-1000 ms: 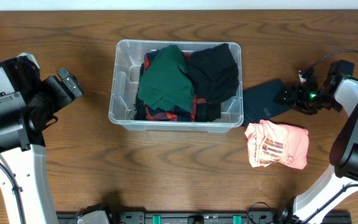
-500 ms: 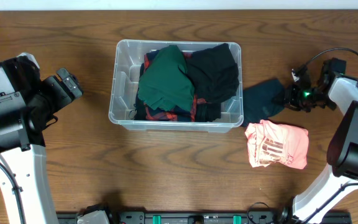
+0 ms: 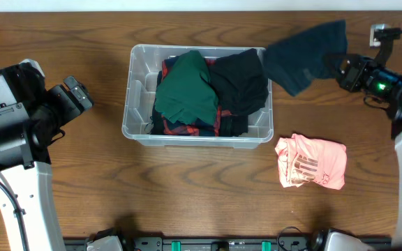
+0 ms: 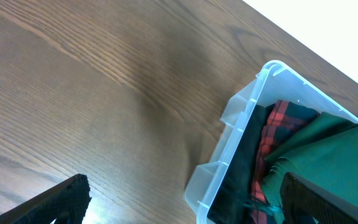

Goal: Pack container
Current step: 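Carry the navy garment over the container and lower it in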

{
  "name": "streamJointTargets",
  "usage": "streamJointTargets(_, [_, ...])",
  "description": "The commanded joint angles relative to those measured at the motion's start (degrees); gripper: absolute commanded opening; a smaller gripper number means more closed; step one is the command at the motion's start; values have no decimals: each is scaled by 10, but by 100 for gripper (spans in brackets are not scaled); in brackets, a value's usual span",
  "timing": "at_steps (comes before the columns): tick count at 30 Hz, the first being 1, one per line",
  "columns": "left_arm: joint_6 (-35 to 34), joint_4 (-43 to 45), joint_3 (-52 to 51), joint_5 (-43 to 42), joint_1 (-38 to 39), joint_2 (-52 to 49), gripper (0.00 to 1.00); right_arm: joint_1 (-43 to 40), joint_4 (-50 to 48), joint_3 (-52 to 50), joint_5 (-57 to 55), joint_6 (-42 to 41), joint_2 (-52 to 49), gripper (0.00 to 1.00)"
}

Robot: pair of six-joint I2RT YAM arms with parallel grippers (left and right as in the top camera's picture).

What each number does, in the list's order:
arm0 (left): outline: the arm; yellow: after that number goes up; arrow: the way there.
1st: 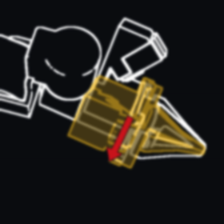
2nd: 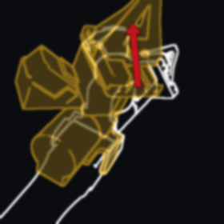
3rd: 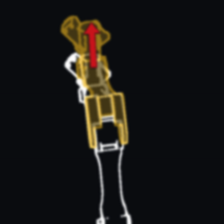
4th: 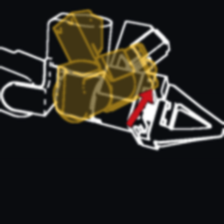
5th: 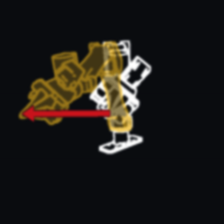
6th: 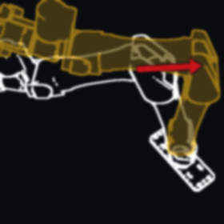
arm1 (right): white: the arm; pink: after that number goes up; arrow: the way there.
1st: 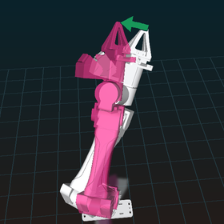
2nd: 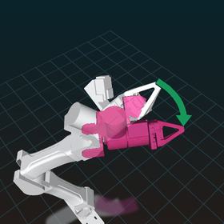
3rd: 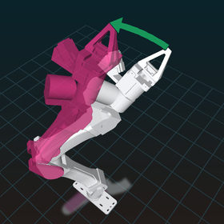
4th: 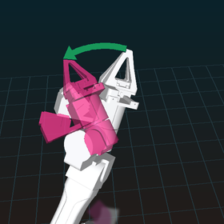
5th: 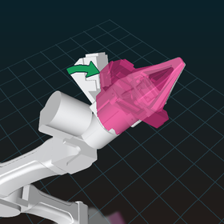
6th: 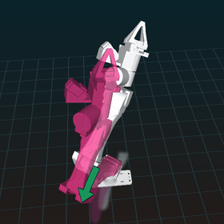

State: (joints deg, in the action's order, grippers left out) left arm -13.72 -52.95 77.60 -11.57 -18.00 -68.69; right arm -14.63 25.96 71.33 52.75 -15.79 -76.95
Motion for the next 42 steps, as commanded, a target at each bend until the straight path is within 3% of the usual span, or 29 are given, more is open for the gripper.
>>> streamJointTargets(1, [-1, -2, -1, 7, -3, -1, 98, 40, -17, 3, 23, -120, 17, 1])
streamJointTargets(7, [-1, -2, -1, 7, -3, -1, 98, 138, -22, 1, -29, -257, 6, 1])
streamJointTargets(11, [-1, -2, -1, 7, -3, -1, 98, 205, 27, 0, -116, -285, -13, 1])
streamJointTargets(19, [-1, -2, -1, 7, -3, -1, 98, 315, 50, -41, -218, -285, -62, 1])
streamJointTargets(31, [-1, -2, -1, 7, -3, -1, 98, 320, 82, -123, -304, -217, -69, 1])
streamJointTargets(33, [-1, -2, -1, 7, -3, -1, 98, 321, 86, -123, -310, -210, -69, 9])
streamJointTargets(36, [-1, -2, -1, 7, -3, -1, 98, 318, 84, -122, -321, -192, -62, 34])
streamJointTargets(42, [-1, -2, -1, 7, -3, -1, 98, 301, 76, -87, -352, -163, 5, 47])
